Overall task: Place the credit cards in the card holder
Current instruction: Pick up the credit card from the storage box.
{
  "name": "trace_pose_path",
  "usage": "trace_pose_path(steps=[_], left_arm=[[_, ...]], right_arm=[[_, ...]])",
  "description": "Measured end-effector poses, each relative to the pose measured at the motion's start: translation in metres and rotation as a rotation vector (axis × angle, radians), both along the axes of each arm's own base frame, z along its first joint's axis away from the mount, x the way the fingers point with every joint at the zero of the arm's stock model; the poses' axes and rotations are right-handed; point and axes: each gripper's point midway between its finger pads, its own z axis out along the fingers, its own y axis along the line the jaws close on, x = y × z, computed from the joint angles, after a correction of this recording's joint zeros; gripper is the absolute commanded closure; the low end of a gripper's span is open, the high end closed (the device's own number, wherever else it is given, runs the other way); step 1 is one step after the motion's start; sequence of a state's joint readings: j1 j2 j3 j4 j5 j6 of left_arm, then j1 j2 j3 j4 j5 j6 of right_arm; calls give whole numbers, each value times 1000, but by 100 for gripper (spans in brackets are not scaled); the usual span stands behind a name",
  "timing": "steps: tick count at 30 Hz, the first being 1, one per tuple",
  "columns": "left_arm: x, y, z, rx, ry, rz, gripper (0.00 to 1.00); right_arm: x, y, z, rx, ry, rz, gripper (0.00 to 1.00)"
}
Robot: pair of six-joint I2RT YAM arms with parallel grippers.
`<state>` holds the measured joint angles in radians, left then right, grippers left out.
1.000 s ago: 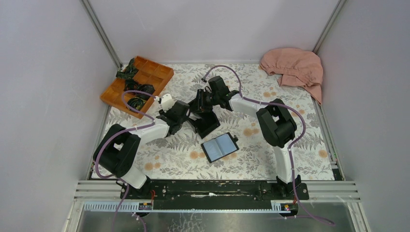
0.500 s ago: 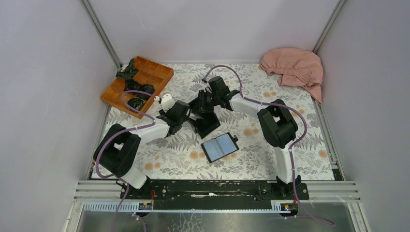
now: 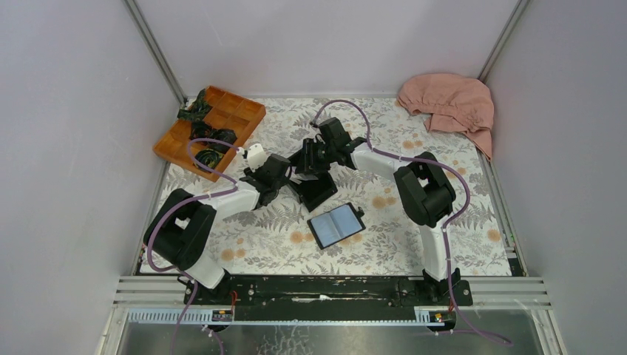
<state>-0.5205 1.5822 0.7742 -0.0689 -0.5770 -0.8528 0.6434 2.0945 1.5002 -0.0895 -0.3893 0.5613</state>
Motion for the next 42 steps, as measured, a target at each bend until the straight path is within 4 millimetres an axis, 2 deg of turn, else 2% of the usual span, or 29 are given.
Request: trace_pose_path(steps=[6,12,20,30,42], left_arm=[[0,0,0,-2,0,-1,39],[1,-2,0,-7,-3,-4,39],[0,-1,-1,-3,2,-4,40],[0,-1,-2,3,5,-7,40],[0,-1,-2,2,4,-8,40]], right_arm=[[1,0,2,-9,-7,0,43],[-3,2,1,-18,-5,12,42],[-5,8,1,40,10,-1,50],[-11,13,9,120,54,-20,60],[-15,15,23,138,54,-17,65]])
